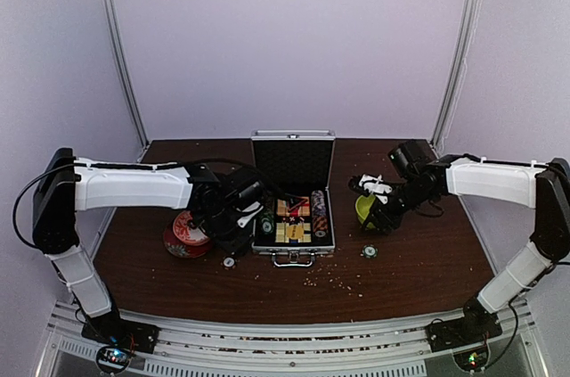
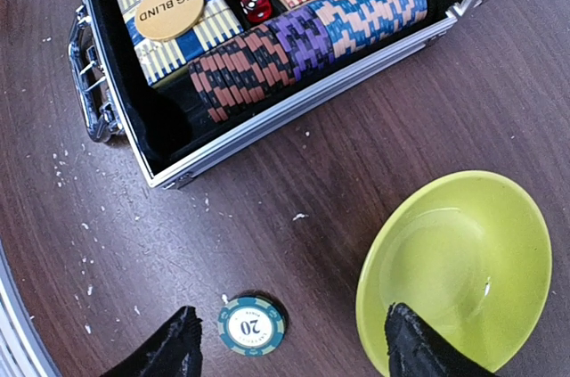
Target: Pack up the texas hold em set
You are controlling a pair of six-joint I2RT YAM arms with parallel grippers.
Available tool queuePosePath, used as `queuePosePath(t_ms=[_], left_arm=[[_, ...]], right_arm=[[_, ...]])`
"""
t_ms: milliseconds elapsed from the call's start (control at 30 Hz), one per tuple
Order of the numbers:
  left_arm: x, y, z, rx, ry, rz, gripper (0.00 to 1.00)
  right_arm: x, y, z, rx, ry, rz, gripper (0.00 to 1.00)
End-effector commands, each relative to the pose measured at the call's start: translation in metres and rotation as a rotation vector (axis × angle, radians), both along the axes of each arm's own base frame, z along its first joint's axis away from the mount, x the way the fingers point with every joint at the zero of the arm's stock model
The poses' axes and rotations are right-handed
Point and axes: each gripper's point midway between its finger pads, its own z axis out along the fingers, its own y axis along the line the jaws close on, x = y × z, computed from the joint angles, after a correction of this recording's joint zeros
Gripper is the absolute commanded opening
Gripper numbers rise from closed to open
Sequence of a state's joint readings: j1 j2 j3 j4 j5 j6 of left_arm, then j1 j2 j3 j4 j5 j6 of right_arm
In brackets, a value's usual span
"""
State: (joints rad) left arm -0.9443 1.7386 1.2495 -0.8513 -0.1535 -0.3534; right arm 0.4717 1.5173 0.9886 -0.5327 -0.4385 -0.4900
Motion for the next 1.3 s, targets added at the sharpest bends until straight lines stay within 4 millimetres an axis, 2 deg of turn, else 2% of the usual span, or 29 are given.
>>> queuePosePath(t_ms=[0,200,333,500,733,967,1267], left_arm=[[-0.010,0.020,-0.008,0.072,0.035,0.015,0.56],[-0.003,0.016,-0.016,0.073,0.030,0.041,0.58],[0.001,0.009,-0.015,0.055,0.027,0.046,0.58],[0.008,-0.001,-0.009,0.014,0.001,0.048,0.58],[0.013,-0.013,-0.009,-0.023,-0.009,0.047,0.58],[0.016,-0.015,-0.006,-0.043,-0.026,0.055,0.57],[0.013,-0.011,-0.012,-0.045,-0.024,0.067,0.57]], right_arm=[[-0.007,0.008,0.012,0.066,-0.019,0.024,0.71],[-0.013,0.012,0.007,0.072,0.022,0.052,0.71],[-0.020,0.000,-0.012,-0.030,0.058,0.076,0.72],[-0.031,-0.016,-0.028,-0.184,0.087,0.142,0.79],[-0.034,-0.035,-0.051,-0.332,0.148,0.134,0.77],[-0.030,-0.031,-0.062,-0.339,0.181,0.124,0.70],[-0.033,-0.016,-0.074,-0.325,0.221,0.147,0.63]])
